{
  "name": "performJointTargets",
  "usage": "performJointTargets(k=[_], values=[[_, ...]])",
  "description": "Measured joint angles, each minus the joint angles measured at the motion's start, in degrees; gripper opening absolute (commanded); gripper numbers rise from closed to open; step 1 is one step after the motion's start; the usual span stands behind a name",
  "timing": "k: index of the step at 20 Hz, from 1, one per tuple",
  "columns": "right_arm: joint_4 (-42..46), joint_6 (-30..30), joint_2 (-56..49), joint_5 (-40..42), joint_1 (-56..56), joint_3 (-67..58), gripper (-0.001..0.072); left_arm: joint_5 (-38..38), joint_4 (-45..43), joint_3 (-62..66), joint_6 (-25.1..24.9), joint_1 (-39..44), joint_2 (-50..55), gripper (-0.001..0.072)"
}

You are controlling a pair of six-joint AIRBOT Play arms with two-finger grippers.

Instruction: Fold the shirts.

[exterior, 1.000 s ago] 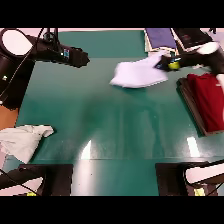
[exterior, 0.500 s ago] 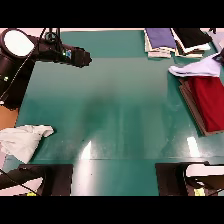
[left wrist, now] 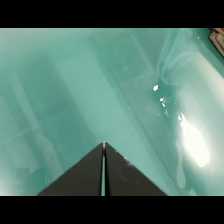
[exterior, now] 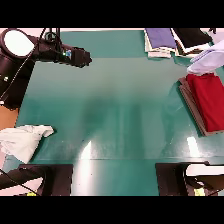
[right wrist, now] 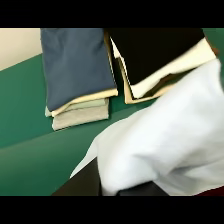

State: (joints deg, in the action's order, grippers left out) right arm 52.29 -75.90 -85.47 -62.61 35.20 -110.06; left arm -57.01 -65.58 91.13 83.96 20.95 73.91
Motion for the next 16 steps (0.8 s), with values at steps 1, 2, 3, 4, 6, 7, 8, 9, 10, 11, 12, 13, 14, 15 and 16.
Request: performJointTargets(k=[1,2,3,4,6,7,8,9,10,11,12,13,14,15,16], values=[[0.1,0.1,0.1,-1.2,0.3,-1.0,0.0016,-0.2,0.0,0.0,0.0,0.0,0.0,0.0026],[0.2,0.2,0.4,-2.4,0.7,-1.6,0.0016,-0.4,0.0,0.0,0.0,0.0,0.0,0.0026],[0.3,0.3,0.8,-3.6,1.2,-1.7,0.0016,-0.6,0.0,0.0,0.0,0.0,0.0,0.0026],[0.3,0.4,1.5,-4.7,1.7,-1.1,0.0016,-0.8,0.0,0.0,0.0,0.0,0.0,0.0026],[0.4,1.0,3.5,-6.7,3.3,1.9,0.0016,-1.2,0.0,0.0,0.0,0.0,0.0,0.0026],[0.4,1.3,4.7,-7.6,4.2,3.9,0.0016,-1.3,0.0,0.0,0.0,0.0,0.0,0.0026],[0.5,1.7,6.1,-8.5,5.3,6.6,0.0016,-1.3,0.0,0.0,0.0,0.0,0.0,0.0026],[1.0,2.0,7.6,-9.3,6.4,9.4,0.0016,-1.3,0.0,0.0,0.0,0.0,0.0,0.0026],[2.4,2.4,9.3,-10.3,7.5,12.6,0.0017,-1.4,0.0,0.0,0.0,0.0,0.0,0.0026],[4.4,2.6,10.9,-11.2,8.5,15.6,0.0017,-1.5,0.0,0.0,-0.1,0.0,0.0,0.0026],[7.0,2.8,12.7,-12.0,9.5,19.0,0.002,-1.5,0.0,0.0,-0.2,0.0,0.0,0.0026],[9.6,2.8,14.3,-12.8,10.4,22.3,0.0103,-1.5,0.0,0.0,-0.2,0.0,0.0,0.0026],[12.4,2.9,16.0,-13.6,11.4,25.7,0.0335,-1.5,0.0,0.0,-0.3,0.0,0.0,0.0026],[14.8,3.0,17.5,-14.2,12.4,28.8,0.0511,-1.5,0.0,0.0,-0.3,0.0,0.0,0.0026],[17.2,3.0,18.9,-14.7,13.5,31.9,0.0574,-1.5,0.0,0.0,-0.4,0.0,0.0,0.0026]])
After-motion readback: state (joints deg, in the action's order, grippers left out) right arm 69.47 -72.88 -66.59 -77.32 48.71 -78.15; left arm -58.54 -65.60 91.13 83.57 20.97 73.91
